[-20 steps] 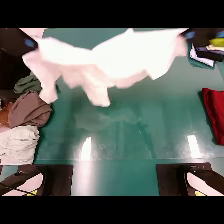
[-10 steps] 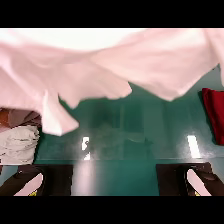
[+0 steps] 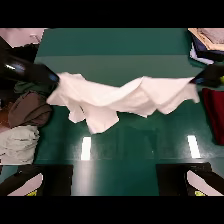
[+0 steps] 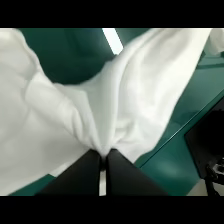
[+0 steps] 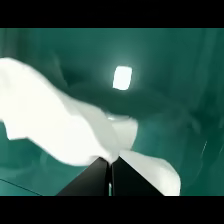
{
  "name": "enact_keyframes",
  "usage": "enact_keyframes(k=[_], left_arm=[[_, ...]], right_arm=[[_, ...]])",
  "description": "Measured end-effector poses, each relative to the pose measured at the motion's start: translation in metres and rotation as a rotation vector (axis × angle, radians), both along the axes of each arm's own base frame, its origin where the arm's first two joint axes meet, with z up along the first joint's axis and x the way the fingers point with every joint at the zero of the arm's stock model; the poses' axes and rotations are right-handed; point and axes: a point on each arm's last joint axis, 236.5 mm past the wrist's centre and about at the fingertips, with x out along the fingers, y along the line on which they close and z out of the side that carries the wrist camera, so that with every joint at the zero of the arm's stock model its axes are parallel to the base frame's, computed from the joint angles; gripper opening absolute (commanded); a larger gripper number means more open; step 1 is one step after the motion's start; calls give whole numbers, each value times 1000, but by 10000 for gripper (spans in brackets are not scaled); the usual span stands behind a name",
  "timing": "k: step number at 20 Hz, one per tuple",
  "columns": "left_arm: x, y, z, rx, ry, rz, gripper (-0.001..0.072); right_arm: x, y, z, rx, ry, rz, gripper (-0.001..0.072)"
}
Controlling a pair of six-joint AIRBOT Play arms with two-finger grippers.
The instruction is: Fold the shirts.
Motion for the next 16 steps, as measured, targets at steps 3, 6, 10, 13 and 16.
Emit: enact_keyframes(k=[3, 6, 10, 13, 16], left_arm=[[16, 1, -80, -6, 174, 32, 253], [38, 7, -116, -9, 218, 94, 544], [68, 44, -104, -20, 171, 193, 544], [61, 74, -101, -13, 192, 231, 544], [35, 79, -127, 3, 268, 222, 544]], right_arm=[[29, 11, -66, 23, 92, -14, 13], [53, 14, -104, 25, 122, -39, 13], [80, 10, -106, 4, 84, -49, 14], [95, 3, -92, -32, 31, -51, 14], [103, -2, -81, -56, -4, -54, 14]])
